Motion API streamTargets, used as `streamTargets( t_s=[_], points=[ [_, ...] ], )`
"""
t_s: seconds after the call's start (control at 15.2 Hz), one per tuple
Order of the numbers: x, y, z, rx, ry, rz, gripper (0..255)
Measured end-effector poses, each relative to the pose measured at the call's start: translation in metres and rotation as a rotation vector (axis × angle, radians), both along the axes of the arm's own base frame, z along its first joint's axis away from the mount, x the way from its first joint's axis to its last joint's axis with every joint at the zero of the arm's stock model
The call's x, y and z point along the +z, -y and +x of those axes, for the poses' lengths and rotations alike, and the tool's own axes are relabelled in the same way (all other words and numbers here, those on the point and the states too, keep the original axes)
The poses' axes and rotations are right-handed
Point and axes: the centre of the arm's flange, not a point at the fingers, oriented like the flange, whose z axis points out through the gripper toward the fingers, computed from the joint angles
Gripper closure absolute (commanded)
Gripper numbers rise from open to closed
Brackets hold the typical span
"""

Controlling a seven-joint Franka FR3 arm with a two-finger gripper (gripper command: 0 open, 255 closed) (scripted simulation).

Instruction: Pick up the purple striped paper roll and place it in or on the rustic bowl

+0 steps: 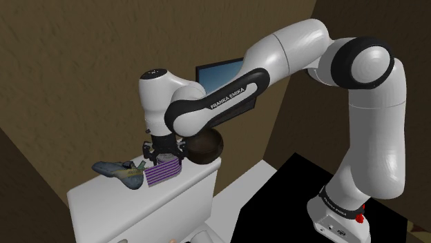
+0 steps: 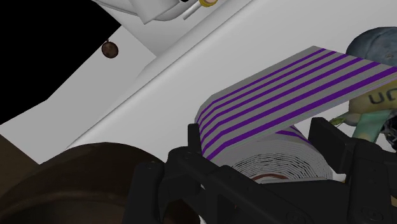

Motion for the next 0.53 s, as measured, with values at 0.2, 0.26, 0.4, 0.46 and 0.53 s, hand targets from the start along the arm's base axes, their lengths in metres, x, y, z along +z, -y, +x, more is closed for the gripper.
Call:
streamTargets(
  t_s=[0.2,0.26,0.4,0.46,0.53],
  points=[
    [0.002,0.0,0.0,0.0,-0.001,0.0,255],
    [0.006,0.0,0.0,0.0,-0.001,-0.001,255],
    [0.015,0.0,0.0,0.0,-0.001,0.0,255],
    [0.019,0.0,0.0,0.0,-0.001,-0.001,255],
    [0.025,0.0,-0.001,0.0,-0.001,-0.001,255]
  ],
)
